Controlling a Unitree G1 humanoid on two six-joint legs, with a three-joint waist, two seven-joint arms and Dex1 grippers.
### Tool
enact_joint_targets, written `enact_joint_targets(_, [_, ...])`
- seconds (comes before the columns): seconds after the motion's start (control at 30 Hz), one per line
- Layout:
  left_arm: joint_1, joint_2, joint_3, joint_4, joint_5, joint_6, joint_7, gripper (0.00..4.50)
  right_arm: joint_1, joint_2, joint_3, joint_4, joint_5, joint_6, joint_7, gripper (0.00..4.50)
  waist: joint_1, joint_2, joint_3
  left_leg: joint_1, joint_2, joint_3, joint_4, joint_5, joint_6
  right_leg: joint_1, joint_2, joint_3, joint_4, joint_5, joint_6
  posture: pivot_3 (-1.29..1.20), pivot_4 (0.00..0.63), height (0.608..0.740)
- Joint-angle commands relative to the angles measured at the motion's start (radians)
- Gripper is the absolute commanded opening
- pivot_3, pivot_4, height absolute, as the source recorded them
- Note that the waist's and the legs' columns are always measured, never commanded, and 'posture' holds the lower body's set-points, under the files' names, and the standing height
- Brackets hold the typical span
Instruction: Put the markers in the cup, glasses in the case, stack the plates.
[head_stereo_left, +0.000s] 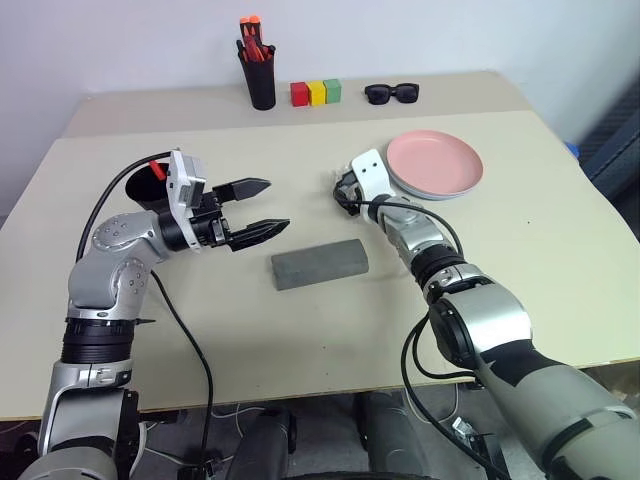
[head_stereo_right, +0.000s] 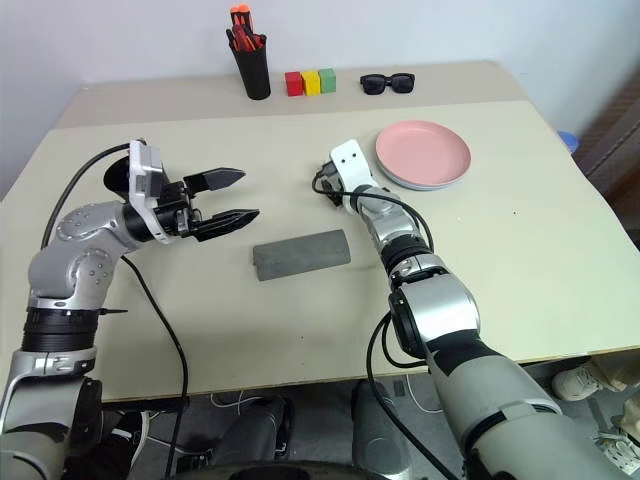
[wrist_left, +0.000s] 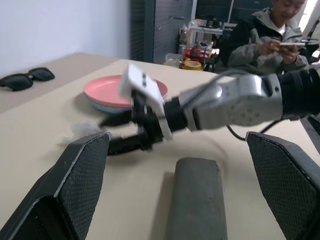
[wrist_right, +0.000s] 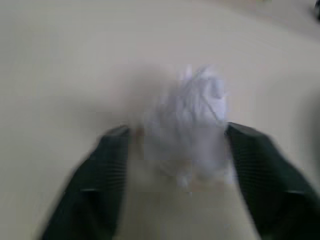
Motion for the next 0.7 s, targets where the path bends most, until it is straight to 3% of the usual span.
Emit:
enact_joint_targets(0.03, [0.008, 0.015, 0.034, -0.049, -0.023, 0.003, 0.017, 4.50, -0.044, 0.014, -0.019, -0.002, 0.000, -0.019, -0.016, 1.05, -0.001, 0.000, 0.000, 0.000, 0.000, 0.000, 0.000, 0.000, 0.000, 0.000, 0.000, 0.000, 0.000, 0.000, 0.000, 0.00, 0.150, 0.740])
enact_joint_targets(0.1, [0.013, 0.017, 0.037, -0.056, -0.025, 0.009, 0.022, 4.50, -0.053, 0.015, -0.034, -0.004, 0.011, -0.021, -0.016, 0.02, -0.002, 0.000, 0.000, 0.000, 0.000, 0.000, 0.000, 0.000, 0.000, 0.000, 0.000, 0.000, 0.000, 0.000, 0.000, 0.00, 0.150, 0.740])
enact_joint_targets(0.37, [0.003, 0.006, 0.040, -0.039, -0.029, -0.003, 0.032, 4.50, -0.074, -0.035, -0.143, -0.059, 0.111, -0.044, 0.088, 0.02, 0.001, 0.000, 0.000, 0.000, 0.000, 0.000, 0.000, 0.000, 0.000, 0.000, 0.000, 0.000, 0.000, 0.000, 0.000, 0.00, 0.150, 0.740])
enact_joint_targets(0.63, [-0.011, -0.013, 0.028, -0.016, -0.033, -0.018, 0.036, 4.50, -0.053, -0.256, -0.156, -0.054, 0.065, -0.063, -0.020, 0.02, 0.002, 0.000, 0.000, 0.000, 0.000, 0.000, 0.000, 0.000, 0.000, 0.001, 0.000, 0.000, -0.001, 0.000, 0.000, 0.00, 0.150, 0.740])
enact_joint_targets(0.7, [-0.017, -0.014, 0.027, -0.009, -0.037, -0.011, 0.034, 4.50, -0.032, -0.279, -0.150, -0.046, 0.058, -0.058, -0.012, 0.68, -0.007, 0.000, 0.000, 0.001, 0.000, 0.001, -0.001, 0.000, 0.000, 0.000, 0.001, 0.000, -0.001, 0.000, 0.000, 0.00, 0.150, 0.740])
